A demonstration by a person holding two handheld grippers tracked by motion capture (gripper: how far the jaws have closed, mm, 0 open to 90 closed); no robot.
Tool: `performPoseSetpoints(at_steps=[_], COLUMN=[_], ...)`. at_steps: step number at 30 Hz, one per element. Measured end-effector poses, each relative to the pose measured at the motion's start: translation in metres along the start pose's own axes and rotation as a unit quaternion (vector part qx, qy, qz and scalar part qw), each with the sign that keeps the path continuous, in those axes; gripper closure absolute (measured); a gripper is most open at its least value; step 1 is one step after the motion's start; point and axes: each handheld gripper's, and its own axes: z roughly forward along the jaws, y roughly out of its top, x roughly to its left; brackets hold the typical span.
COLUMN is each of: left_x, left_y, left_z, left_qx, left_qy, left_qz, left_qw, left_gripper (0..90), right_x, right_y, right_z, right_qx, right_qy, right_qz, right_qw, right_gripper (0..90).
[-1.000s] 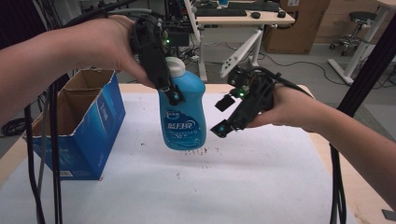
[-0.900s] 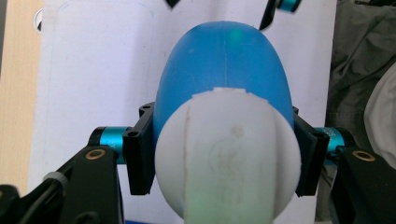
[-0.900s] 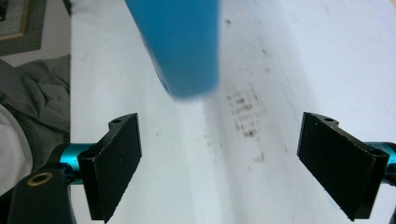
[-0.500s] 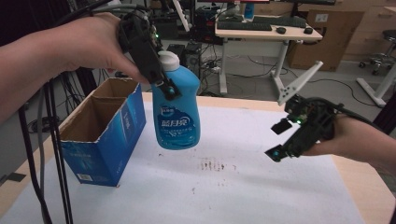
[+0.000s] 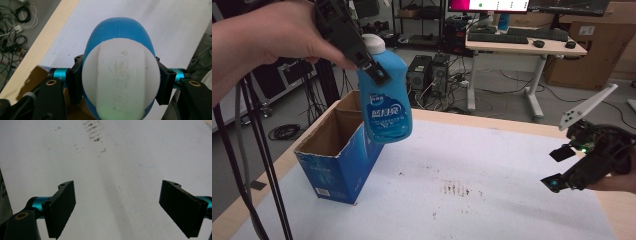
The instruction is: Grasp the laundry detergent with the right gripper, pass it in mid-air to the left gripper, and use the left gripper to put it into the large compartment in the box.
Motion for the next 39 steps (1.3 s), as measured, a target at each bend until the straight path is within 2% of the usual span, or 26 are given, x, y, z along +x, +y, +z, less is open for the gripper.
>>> performPoseSetpoints(at_steps=[5, 10, 14, 19, 21, 25, 32, 39], left_x=[0.010, 0.020, 0.029, 0.039, 0.043, 0.047, 0.049, 0.053], left_y=[-0.016, -0.031, -0.043, -0.056, -0.060, -0.067, -0.075, -0.087], left_z=[-0.017, -0.029, -0.037, -0.039, -0.039, -0.036, -0.025, -0.003], left_qx=[-0.007, -0.006, -0.007, 0.004, 0.004, 0.011, 0.023, 0.037], left_qy=[0.030, 0.061, 0.083, 0.111, 0.115, 0.118, 0.118, 0.109], left_qz=[-0.045, -0.081, -0.116, -0.143, -0.151, -0.160, -0.167, -0.176], left_qw=[0.9985, 0.9948, 0.9898, 0.9835, 0.9818, 0.9799, 0.9787, 0.9776], left_gripper=[38.2, 38.2, 38.2, 38.2, 38.2, 38.2, 38.2, 38.2], right_x=[-0.008, -0.016, -0.020, -0.025, -0.026, -0.028, -0.029, -0.029], right_y=[-0.010, -0.021, -0.028, -0.034, -0.036, -0.039, -0.040, -0.041], right_z=[-0.010, -0.017, -0.021, -0.024, -0.025, -0.027, -0.028, -0.029], right_qx=[0.004, 0.001, 0.001, -0.003, -0.003, -0.004, -0.005, -0.008], right_qy=[-0.011, -0.023, -0.029, -0.034, -0.036, -0.039, -0.040, -0.042], right_qz=[0.013, 0.030, 0.044, 0.049, 0.054, 0.059, 0.062, 0.062], right_qw=[0.9998, 0.9993, 0.9986, 0.9982, 0.9979, 0.9975, 0.9972, 0.9972], right_gripper=[13.2, 13.1, 13.1, 13.1, 13.1, 13.1, 13.1, 13.1])
